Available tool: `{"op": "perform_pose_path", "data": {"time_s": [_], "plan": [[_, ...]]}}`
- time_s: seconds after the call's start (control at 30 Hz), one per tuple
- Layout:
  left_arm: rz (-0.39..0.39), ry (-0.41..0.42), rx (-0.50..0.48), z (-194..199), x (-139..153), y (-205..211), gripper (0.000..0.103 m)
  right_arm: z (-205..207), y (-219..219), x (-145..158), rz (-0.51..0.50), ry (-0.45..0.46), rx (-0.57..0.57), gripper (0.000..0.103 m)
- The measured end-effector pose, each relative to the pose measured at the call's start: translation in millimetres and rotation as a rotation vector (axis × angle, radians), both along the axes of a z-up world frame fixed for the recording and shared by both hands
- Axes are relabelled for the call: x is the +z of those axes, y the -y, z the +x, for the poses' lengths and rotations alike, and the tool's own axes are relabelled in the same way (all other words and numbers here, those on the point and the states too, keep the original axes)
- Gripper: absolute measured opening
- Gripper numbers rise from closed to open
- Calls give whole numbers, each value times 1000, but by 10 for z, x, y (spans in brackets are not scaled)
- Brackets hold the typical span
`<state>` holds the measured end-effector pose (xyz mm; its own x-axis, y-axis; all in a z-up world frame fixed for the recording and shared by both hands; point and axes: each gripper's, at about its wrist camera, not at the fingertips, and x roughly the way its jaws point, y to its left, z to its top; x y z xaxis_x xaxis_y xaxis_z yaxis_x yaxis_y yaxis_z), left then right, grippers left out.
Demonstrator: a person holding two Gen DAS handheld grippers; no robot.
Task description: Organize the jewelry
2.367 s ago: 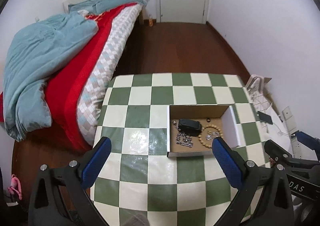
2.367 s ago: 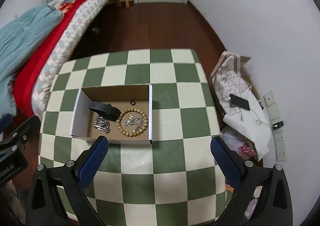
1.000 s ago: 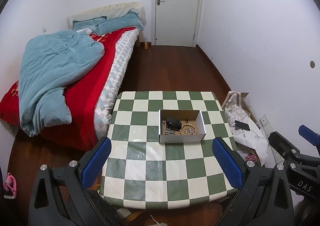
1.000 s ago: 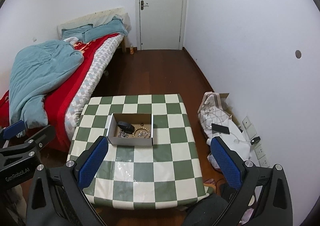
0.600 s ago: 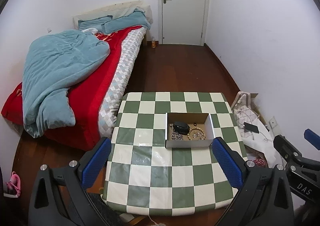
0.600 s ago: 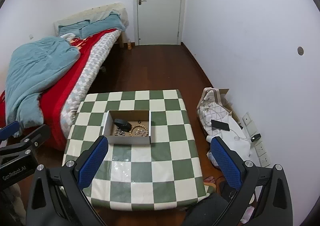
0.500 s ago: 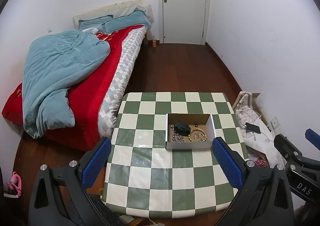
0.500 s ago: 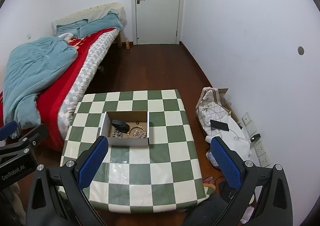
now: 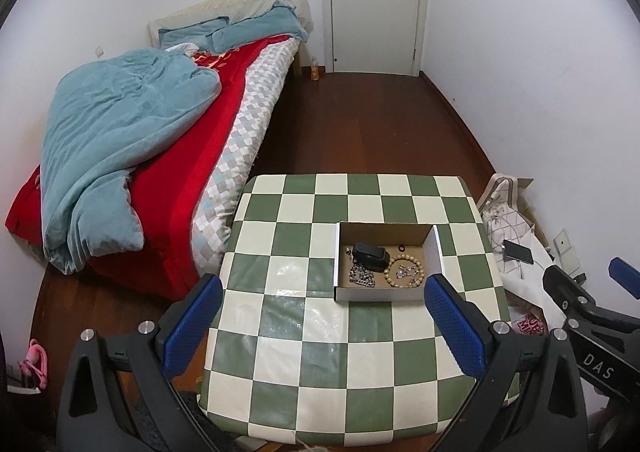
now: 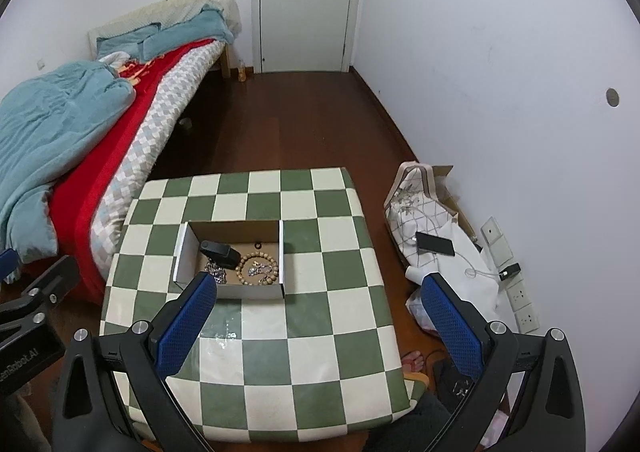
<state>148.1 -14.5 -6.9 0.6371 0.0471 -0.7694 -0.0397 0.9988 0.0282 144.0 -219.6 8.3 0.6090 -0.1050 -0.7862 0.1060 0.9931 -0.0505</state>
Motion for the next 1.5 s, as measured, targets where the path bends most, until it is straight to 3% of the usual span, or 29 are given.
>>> {"op": "perform_pose_path", "data": {"time_s": [1.5], "plan": [[12,15,23,-8,75,-61,103,50,-101,135,0,10,44,103]]}}
